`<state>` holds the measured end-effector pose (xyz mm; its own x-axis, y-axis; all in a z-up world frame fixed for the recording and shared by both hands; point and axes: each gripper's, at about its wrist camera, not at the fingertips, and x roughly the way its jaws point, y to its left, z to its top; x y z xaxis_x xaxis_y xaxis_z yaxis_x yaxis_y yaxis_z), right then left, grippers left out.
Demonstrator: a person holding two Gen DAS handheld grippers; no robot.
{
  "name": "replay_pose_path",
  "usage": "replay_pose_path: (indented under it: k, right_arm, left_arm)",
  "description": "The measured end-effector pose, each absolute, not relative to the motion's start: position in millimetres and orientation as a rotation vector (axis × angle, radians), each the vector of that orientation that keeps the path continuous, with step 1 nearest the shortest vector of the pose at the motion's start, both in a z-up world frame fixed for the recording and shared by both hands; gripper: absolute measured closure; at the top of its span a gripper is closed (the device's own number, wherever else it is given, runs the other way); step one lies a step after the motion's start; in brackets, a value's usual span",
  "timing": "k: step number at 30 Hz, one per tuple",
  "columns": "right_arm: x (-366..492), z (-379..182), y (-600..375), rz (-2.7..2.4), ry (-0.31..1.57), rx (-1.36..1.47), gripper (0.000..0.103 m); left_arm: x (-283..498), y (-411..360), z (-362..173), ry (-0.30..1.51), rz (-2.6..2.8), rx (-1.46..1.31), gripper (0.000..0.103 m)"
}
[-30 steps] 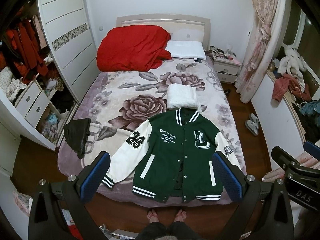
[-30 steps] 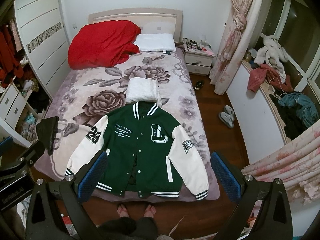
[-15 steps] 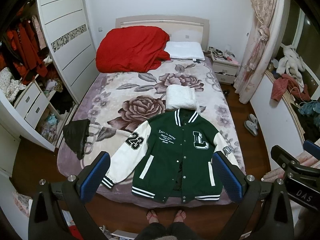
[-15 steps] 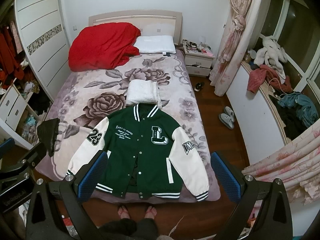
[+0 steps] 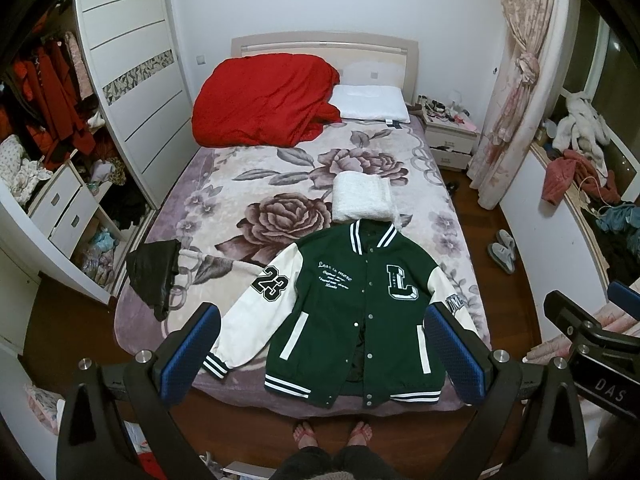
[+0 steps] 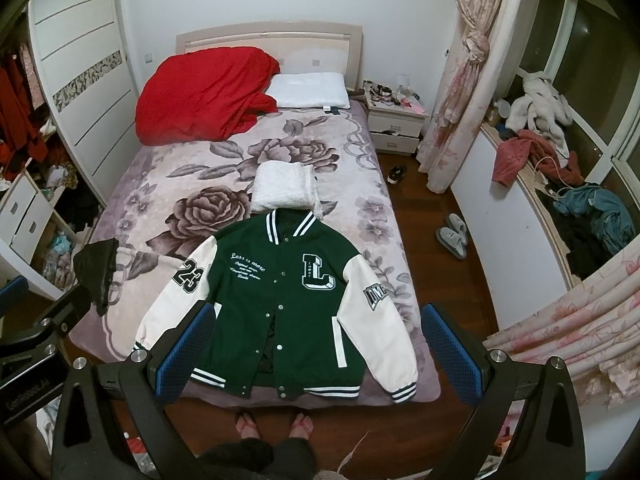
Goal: Fold large clothes
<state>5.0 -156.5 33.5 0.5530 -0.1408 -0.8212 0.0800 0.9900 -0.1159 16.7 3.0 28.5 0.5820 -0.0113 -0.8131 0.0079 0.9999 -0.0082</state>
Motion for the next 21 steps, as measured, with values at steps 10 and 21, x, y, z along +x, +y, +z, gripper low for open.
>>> replay_pose_path:
  k: [10,21]
  right_arm:
    - [2.3,31.7,-156.8,-0.13,0.972,-0.066,0.0]
    - [8.3,37.8,-154.9,-0.149,0.975,-0.043,0.0]
  left_arm:
    - [18.2,-0.7,32.6,0.948,-0.014,-0.004,0.0]
    - [53.3,-8.5,29.9,0.971,-0.039,0.007,0.0]
